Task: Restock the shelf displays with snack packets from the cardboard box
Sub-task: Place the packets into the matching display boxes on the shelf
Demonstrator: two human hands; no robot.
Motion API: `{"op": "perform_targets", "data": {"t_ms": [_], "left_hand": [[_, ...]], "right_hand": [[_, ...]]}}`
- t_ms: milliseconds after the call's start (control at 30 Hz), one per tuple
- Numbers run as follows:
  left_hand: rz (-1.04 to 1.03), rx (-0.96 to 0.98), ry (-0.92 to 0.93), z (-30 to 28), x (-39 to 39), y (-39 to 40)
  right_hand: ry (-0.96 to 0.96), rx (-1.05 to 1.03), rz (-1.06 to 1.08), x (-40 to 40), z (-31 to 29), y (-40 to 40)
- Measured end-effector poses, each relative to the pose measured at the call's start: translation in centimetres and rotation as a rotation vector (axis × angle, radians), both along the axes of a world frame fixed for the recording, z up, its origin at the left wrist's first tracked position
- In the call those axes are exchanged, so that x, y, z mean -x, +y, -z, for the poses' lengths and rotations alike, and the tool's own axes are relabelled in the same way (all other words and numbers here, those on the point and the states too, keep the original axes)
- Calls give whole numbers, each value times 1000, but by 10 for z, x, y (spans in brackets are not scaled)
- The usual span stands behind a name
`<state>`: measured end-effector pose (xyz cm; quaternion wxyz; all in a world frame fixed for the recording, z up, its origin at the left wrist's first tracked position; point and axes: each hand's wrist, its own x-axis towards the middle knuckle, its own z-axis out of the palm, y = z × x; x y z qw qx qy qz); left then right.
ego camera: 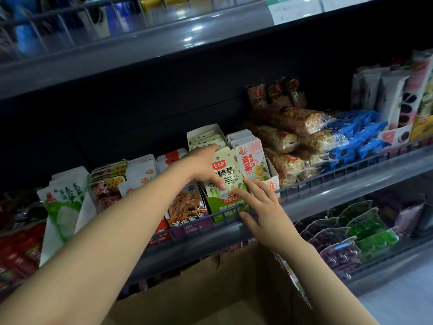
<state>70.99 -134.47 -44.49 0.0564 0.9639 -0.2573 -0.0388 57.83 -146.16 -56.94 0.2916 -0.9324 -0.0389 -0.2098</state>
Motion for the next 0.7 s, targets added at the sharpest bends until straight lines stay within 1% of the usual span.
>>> {"op": "perform_targets", "data": {"t_ms": [100, 233, 267, 333, 400, 533, 633, 700], "left_hand": [[2, 5, -116, 6, 5, 2], [22, -21, -331, 13, 16, 3], [14, -14, -352, 14, 16, 3], [-19, -6, -324, 13, 12, 3], [-5, -56, -304, 9, 6, 4], [56, -191, -407, 1, 2, 6], [38, -181, -329, 0, -4, 8], [73, -188, -311, 0, -7, 8]], "right_hand": [[8, 9, 4, 1, 0, 1], [11, 6, 5, 2, -1, 1], [12, 6, 4, 2, -2, 1], [16, 15, 7, 2, -2, 1], [18, 28, 9, 2, -2, 1], [22, 16, 11, 2, -3, 1], [28, 9, 11, 2, -2, 2], [29, 8, 10, 1, -2, 1]]}}
